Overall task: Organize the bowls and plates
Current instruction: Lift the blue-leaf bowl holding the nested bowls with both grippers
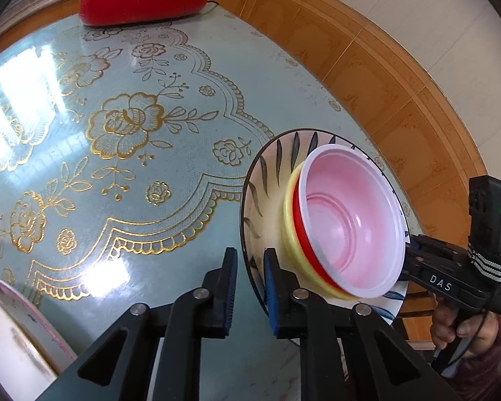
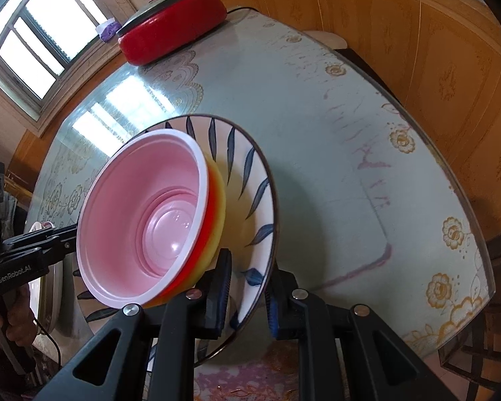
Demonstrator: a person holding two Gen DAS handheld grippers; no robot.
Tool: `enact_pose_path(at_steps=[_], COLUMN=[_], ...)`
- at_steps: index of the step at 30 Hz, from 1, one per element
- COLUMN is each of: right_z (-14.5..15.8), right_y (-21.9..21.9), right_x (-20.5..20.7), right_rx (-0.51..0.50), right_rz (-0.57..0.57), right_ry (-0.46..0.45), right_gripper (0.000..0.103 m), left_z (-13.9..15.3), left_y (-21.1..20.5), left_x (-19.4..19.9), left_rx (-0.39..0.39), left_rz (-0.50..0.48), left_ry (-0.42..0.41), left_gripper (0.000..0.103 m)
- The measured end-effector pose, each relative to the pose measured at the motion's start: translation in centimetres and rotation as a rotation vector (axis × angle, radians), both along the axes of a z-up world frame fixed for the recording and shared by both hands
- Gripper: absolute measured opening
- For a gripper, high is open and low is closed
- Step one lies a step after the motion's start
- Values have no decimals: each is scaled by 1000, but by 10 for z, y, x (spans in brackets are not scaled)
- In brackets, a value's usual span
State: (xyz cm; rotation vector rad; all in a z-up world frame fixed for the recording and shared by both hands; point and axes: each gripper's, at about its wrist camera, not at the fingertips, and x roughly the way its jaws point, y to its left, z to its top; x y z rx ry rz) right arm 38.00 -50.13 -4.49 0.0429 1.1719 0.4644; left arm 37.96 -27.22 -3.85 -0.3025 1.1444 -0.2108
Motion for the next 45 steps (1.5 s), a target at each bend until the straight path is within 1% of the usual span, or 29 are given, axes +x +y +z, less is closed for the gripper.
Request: enact_pose_path(at_steps=[4, 7, 9, 10, 12, 15, 19, 24, 28, 30, 33, 36, 39, 45], right_z=[6, 6, 6, 6, 6, 5, 0, -5, -10, -11, -11, -9, -10, -11], right_y=[-4, 1, 5, 6, 9, 8, 7, 8, 7, 8, 10, 13, 13, 16], right_x=[0, 1, 1, 0, -2, 0, 6, 11, 15, 16, 17, 14, 13, 12], right_rx=[-4, -32, -40, -45, -70, -53, -8, 34, 75, 76, 68, 38, 46, 35], right_rz=[-13, 0, 12, 21, 32, 29, 20, 16, 14, 20, 25, 40, 45, 63], right_ry=[-28, -51, -63, -68, -79, -70, -31, -2, 9, -1, -5, -8, -3, -29], right_gripper=[21, 21, 17, 13, 13, 13, 13, 16, 17, 18, 18, 18, 18, 21], left_z=[-6, -12, -14, -14, -15, -15, -13, -17, -17, -18, -18, -18, -17, -17], left_y=[-7, -10, -13, -13, -13, -12, -18, -15, -14, -12, -12, -12, -13, -10], left_x=[6, 11, 12, 13, 13, 11, 10, 15, 16, 18, 17, 16, 13, 9], left_rx=[8, 12, 23, 27, 20, 20, 55, 20, 14, -4, 0, 2, 15, -2], left_rz=[-28, -43, -48, -51, -50, -52, -51, -32, -33, -26, -21, -19, -33, -43], left_ry=[11, 18, 16, 12, 5, -11, -28, -1, 7, 15, 13, 11, 4, -9], left_gripper=[13, 12, 12, 12, 12, 12, 13, 13, 14, 14, 14, 14, 14, 13])
